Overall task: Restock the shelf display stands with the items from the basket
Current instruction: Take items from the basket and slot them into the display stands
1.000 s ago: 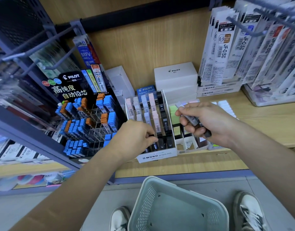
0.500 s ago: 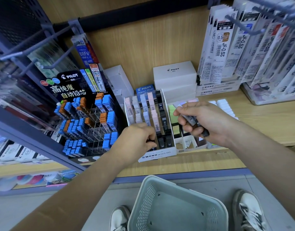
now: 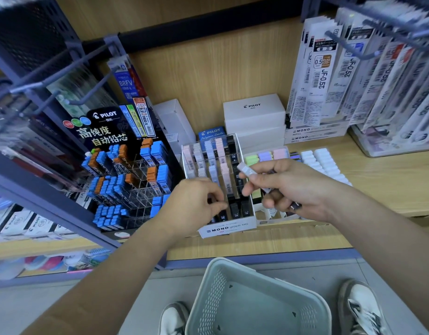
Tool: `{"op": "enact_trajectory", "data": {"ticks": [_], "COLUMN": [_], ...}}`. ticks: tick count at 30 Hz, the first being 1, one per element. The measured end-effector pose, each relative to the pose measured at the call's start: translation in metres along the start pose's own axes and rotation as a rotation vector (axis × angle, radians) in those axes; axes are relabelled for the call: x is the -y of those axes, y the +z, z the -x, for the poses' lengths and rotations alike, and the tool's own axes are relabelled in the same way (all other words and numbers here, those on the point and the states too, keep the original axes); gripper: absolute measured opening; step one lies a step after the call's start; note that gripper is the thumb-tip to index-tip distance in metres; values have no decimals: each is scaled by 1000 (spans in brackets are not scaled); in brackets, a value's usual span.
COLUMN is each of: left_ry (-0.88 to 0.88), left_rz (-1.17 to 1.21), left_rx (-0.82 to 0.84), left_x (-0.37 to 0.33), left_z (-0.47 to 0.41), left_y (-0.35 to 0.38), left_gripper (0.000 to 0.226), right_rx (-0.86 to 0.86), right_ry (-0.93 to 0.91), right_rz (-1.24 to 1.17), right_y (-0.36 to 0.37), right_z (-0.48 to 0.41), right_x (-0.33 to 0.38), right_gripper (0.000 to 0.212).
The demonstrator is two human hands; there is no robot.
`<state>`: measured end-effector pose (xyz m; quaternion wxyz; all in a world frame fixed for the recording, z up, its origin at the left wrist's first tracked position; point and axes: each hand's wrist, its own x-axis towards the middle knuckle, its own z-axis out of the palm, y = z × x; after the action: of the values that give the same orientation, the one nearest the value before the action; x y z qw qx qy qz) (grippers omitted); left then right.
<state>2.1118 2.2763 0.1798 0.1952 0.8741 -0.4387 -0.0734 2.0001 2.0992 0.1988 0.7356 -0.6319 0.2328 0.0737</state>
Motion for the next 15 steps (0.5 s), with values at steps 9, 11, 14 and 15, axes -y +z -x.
{"op": "enact_trajectory", "data": {"ticks": [9,11,14,15], "left_ry": [-157,-181,-140,-118], "left_rz": [827,844,564,414], "left_rx": [-58,-83,-284,-382], "left_x": [-46,-47,-46,-50], "left_z": [3,3,2,4], "left_y": [-42,-41,-36,-34], "left_gripper": [13,14,16,14], "right_rx": [225,249,201,136], "right_ry": [42,86,79,56], "right_rz": [-104,-160,-240,-316], "right_y": [12,14,21,25], "right_z": [8,10,9,6], "right_x": [6,6,7,7], "right_gripper": [25,26,27,26]}}
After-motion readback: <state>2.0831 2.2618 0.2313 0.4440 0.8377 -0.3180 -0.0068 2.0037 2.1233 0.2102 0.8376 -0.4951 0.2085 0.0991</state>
